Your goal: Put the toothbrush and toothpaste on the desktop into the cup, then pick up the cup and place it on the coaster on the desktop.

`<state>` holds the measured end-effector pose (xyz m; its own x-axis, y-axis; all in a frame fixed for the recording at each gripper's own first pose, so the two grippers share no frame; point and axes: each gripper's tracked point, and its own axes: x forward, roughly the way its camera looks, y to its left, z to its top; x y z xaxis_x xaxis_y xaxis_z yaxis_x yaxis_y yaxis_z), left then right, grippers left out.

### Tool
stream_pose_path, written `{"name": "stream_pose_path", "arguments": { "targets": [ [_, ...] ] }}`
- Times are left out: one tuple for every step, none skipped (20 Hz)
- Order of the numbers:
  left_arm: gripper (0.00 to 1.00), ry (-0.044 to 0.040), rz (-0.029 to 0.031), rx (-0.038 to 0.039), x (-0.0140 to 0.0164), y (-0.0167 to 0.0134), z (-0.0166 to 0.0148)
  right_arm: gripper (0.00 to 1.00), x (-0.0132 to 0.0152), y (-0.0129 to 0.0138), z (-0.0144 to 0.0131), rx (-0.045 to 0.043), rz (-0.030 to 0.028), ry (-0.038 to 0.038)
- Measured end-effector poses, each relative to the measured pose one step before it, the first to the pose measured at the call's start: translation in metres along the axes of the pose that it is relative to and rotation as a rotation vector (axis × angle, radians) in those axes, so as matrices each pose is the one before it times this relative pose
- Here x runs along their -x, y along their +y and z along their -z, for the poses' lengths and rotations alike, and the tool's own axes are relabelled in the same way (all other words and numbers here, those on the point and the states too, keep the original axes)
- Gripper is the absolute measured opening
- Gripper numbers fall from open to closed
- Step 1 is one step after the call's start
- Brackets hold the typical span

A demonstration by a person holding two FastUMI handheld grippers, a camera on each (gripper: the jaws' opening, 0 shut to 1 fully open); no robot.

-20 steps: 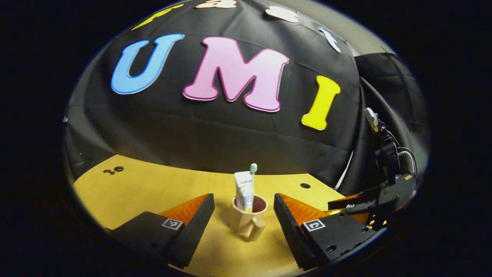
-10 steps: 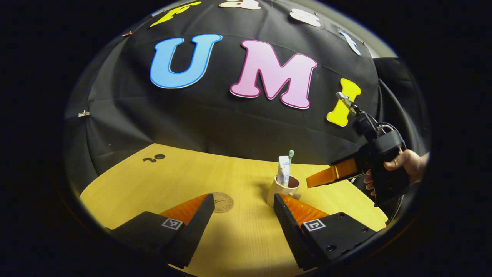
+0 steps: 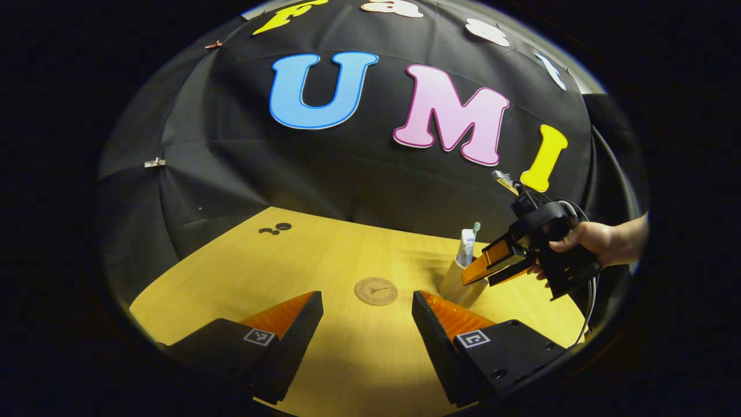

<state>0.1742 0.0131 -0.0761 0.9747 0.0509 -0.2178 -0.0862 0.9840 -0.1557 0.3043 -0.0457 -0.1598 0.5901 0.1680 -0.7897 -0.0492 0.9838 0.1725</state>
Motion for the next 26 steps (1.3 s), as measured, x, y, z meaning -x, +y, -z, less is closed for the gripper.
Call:
{"name": "stream_pose_path", "arguments": {
  "targets": [
    [0.98,0.01332,-0.00996,0.00278,0.00261,0.00773,0.00211,0.98,-0.00703,0.00212,0.00288,-0.01552,-0.00054,0.03129],
    [0.98,0.01287,-0.01229,0.00744,0.00439,0.0093,0.00322,0.98,-0.00721,0.00092,0.00235,-0.01813,0.00308,0.0318],
    [0.98,0.0105,-0.01128,0.0117,0.00251,0.00832,0.00183,0.98,-0.00634,-0.00081,-0.00019,-0.0082,0.00741,0.01872],
    [0.98,0.0078,-0.00966,0.01413,0.00308,0.00374,0.00433,0.98,-0.00649,-0.00244,-0.00049,-0.00104,0.01171,0.01836],
    [0.97,0.00796,-0.00919,0.015,0.00162,0.00454,0.00432,0.98,-0.00403,-0.00168,-0.00005,0.00469,0.00995,0.02503],
    [0.98,0.00748,-0.00853,0.0143,-0.00027,0.0037,0.00631,0.98,-0.00513,-0.00179,0.00109,0.01048,0.00884,0.01584],
    [0.98,0.01211,-0.00623,0.01217,-0.00046,0.00329,0.00368,0.98,-0.00357,-0.00028,0.00164,0.01145,0.00732,0.01329],
    [0.98,0.00899,-0.00632,0.00952,-0.0035,0.00155,0.00366,0.97,-0.00423,-0.00064,0.00238,0.01408,0.0061,0.01106],
    [0.98,0.00822,-0.00147,0.00597,-0.00204,-0.0006,0.00245,0.96,-0.00354,-0.00013,0.00155,0.00523,0.00057,0.01053],
    [0.98,0.00717,0.00234,0.00183,-0.00116,-0.00204,0.00101,0.95,-0.00004,-0.00114,0.00161,-0.00043,-0.00115,0.0157],
    [0.98,0.00674,0.00333,-0.00175,-0.00255,-0.00346,-0.00016,0.93,-0.00103,-0.00029,0.00068,-0.00179,0.00175,0.01102],
    [0.98,0.00591,0.00634,-0.0044,0.00089,-0.00036,0.00282,0.92,-0.00251,0.00034,0.00153,0.0013,0.00079,0.00891],
    [0.98,0.00463,0.00536,-0.00686,-0.00014,-0.00131,0.00083,0.91,-0.00034,-0.0009,0.00105,0.00249,0.00347,0.00812],
    [0.98,0.00446,0.00493,-0.00733,0.00531,0.00111,-0.00438,0.84,-0.00131,0.00176,0.00074,0.00237,-0.00483,0.00323],
    [0.98,0.00407,0.005,-0.00693,0.00096,-0.00191,0.00134,0.75,-0.00067,-0.0004,-0.00131,0.0013,-0.00109,0.00219],
    [0.98,0.00524,0.00644,-0.00526,-0.00099,-0.00377,0.00032,0.51,-0.00191,0.00531,0.00248,-0.00435,-0.01141,0.00406],
    [0.98,0.00412,0.00662,-0.0032,-0.00019,-0.00402,0.00058,0.6,-0.00015,0.00333,0.00088,-0.00103,-0.00944,0.0061],
    [0.98,0.00514,0.00655,-0.00074,-0.0001,-0.00425,0.00174,0.6,-0.00201,0.00045,0.0003,0.00244,0.00076,0.00016],
    [0.98,0.00626,0.00762,0.00026,-0.00075,-0.00471,0.00144,0.6,-0.00009,0.0003,0.00114,0.00266,0.00153,0.00401],
    [0.98,0.00741,0.00343,-0.00073,0.00093,-0.00268,0.00279,0.42,-0.00047,-0.00143,-0.00187,0.0018,0.00759,-0.00719],
    [0.98,0.00759,0.00132,-0.001,0.00031,-0.00193,0.00199,0.4,-0.00143,-0.00011,-0.00128,0.00392,0.00021,-0.00007],
    [0.98,0.00642,0.00333,-0.00064,0.00121,-0.00285,0.00245,0.4,0.00067,0.00159,0.00111,0.0038,-0.00216,0.00088],
    [0.98,0.00339,0.00188,-0.00145,0.00088,-0.00164,0.00083,0.4,0.00049,-0.00091,0.00072,0.00853,0.00481,0.00027],
    [0.98,0.00536,0.00077,-0.00223,0.00078,-0.00068,0.00254,0.38,-0.00086,-0.00372,0.00086,0.02645,0.02631,-0.00349],
    [0.98,0.00319,-0.00243,-0.00237,0.00091,0.00015,0.00144,0.35,0.00042,-0.00246,-0.00133,0.02974,0.01161,-0.01318],
    [0.98,0.00291,-0.00269,-0.00024,0.00115,0.00042,0.00205,0.3,0.00127,0.00017,0.00399,0.01217,0.00423,0.01134]
  ]
}}
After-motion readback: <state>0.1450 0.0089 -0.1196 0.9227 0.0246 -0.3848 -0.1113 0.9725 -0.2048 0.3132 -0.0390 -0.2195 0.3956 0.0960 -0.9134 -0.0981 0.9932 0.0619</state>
